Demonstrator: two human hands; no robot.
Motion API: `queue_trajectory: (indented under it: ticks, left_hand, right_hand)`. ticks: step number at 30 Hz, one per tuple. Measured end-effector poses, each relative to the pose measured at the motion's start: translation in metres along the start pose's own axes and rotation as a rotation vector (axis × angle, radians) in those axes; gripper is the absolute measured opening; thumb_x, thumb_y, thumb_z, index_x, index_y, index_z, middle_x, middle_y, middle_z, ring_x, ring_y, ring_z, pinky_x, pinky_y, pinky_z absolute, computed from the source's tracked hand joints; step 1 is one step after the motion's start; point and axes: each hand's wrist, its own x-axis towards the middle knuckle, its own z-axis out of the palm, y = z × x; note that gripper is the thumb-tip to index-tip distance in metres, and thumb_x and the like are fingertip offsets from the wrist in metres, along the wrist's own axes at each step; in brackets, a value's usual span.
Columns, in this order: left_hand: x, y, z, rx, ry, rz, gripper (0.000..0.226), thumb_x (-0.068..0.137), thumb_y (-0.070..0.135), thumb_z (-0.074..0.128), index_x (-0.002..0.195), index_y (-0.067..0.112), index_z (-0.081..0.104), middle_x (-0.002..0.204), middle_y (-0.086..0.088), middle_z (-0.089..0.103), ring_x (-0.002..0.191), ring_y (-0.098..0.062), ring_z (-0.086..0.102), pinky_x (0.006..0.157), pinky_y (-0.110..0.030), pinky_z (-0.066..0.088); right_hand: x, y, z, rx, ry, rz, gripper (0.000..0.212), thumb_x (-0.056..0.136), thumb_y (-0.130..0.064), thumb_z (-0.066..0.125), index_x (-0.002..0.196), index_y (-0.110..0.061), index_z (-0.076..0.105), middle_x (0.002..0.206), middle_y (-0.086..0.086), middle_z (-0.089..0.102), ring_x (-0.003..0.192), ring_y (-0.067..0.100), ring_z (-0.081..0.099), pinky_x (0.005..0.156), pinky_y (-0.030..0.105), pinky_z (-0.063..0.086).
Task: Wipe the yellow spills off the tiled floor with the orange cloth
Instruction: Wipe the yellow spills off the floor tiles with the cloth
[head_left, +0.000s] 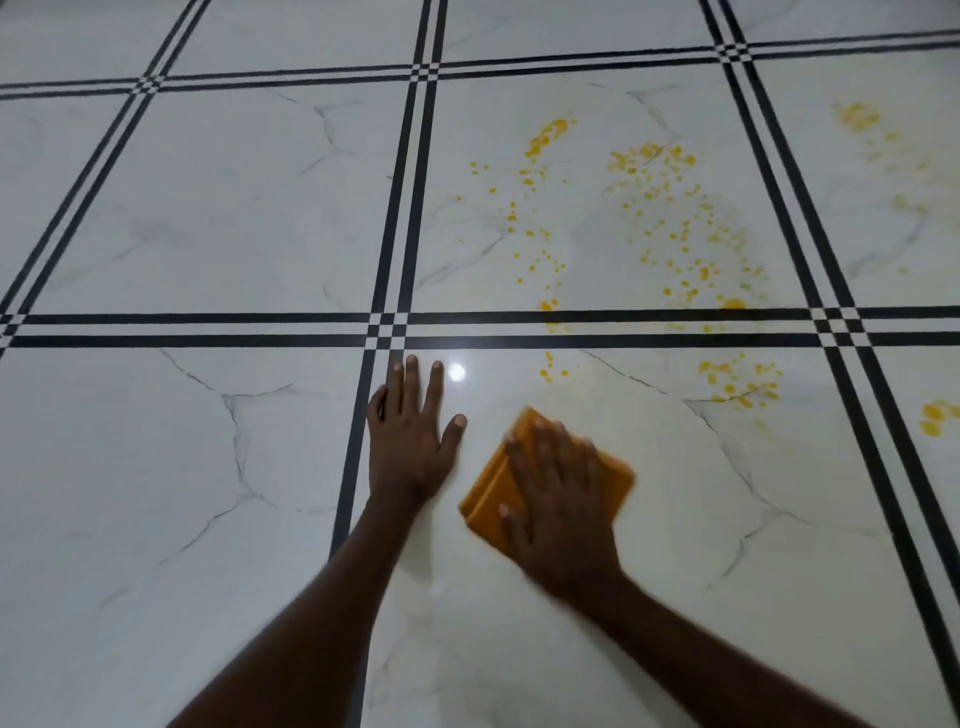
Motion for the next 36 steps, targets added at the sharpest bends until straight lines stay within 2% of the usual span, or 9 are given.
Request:
queue_trajectory:
  ticks: [3,9,14,16,22,25,29,34,36]
  left_hand:
    - [-0.001,0.001,0.004,-0.012,0.02,0.002,0.074,0.1,0.056,0.03,0.163,0.023,0.013,0.171,-0.012,0.009,0.158,-0.028,0.004,0.124,-0.048,0.016]
    - [0.004,0.0,0.003,-0.067,0.01,-0.025,0.077,0.097,0.055,0.04,0.162,0.021,0.018,0.17,-0.012,0.01,0.158,-0.028,0.005,0.122,-0.05,0.019]
    - [0.005,-0.003,-0.001,-0.053,-0.025,-0.015,0.078,0.098,0.058,0.036,0.163,0.021,0.013,0.171,-0.012,0.007,0.158,-0.029,0.003,0.124,-0.051,0.017]
    - [0.006,-0.003,0.003,-0.06,-0.008,-0.023,0.077,0.098,0.056,0.038,0.163,0.021,0.017,0.17,-0.012,0.009,0.158,-0.028,0.005,0.123,-0.05,0.018]
    - [0.004,-0.004,0.004,-0.11,0.014,-0.024,0.078,0.096,0.055,0.041,0.162,0.022,0.018,0.171,-0.011,0.008,0.158,-0.027,0.005,0.123,-0.05,0.018]
    - [0.006,-0.003,0.001,-0.108,-0.013,-0.025,0.079,0.097,0.059,0.036,0.163,0.022,0.012,0.171,-0.01,0.004,0.158,-0.027,0.001,0.124,-0.051,0.017]
    - [0.006,-0.005,0.001,-0.088,-0.022,-0.019,0.078,0.098,0.059,0.034,0.163,0.023,0.012,0.171,-0.01,0.005,0.158,-0.027,0.001,0.125,-0.05,0.015]
    - [0.005,-0.005,0.002,-0.075,0.009,-0.015,0.077,0.097,0.056,0.039,0.163,0.023,0.017,0.17,-0.012,0.01,0.158,-0.028,0.007,0.124,-0.048,0.016]
    - [0.005,-0.005,0.0,-0.071,0.005,-0.015,0.077,0.097,0.057,0.037,0.163,0.022,0.016,0.17,-0.012,0.011,0.158,-0.029,0.008,0.124,-0.049,0.017]
  right_hand:
    - [0.099,0.085,0.003,-0.085,0.025,-0.102,0.072,0.095,-0.053,0.042,0.157,-0.017,0.04,0.165,0.02,0.034,0.151,0.041,0.035,0.124,0.056,0.019]
    - [0.112,0.093,-0.012,-0.13,0.258,0.766,0.074,0.097,-0.05,0.041,0.161,-0.014,0.028,0.166,0.023,0.029,0.153,0.043,0.027,0.124,0.062,0.018]
    - [0.125,0.03,0.001,-0.083,-0.045,-0.069,0.075,0.099,-0.055,0.038,0.165,-0.021,0.021,0.172,0.015,0.013,0.159,0.038,0.013,0.127,0.059,0.01]
    - [0.187,0.076,-0.005,-0.133,-0.045,-0.078,0.073,0.099,-0.055,0.034,0.162,-0.019,0.03,0.17,0.016,0.024,0.156,0.039,0.024,0.125,0.059,0.016]
    - [0.142,0.078,-0.012,-0.096,0.284,0.756,0.071,0.099,-0.049,0.042,0.159,-0.011,0.034,0.164,0.023,0.032,0.152,0.044,0.029,0.122,0.063,0.021]
    - [0.063,-0.005,0.0,-0.08,0.099,0.478,0.079,0.099,-0.052,0.038,0.165,-0.013,0.017,0.171,0.022,0.015,0.158,0.043,0.013,0.127,0.061,0.006]
    - [0.132,0.062,-0.004,-0.108,-0.044,-0.03,0.072,0.099,-0.055,0.036,0.162,-0.019,0.03,0.168,0.019,0.026,0.154,0.042,0.027,0.125,0.057,0.018]
    - [0.126,0.11,-0.013,-0.1,0.246,0.787,0.07,0.098,-0.049,0.039,0.156,-0.01,0.037,0.162,0.024,0.036,0.149,0.044,0.032,0.121,0.063,0.022]
    - [0.067,0.052,-0.009,-0.102,0.241,0.833,0.076,0.096,-0.048,0.043,0.161,-0.011,0.029,0.166,0.025,0.027,0.152,0.045,0.027,0.124,0.063,0.017]
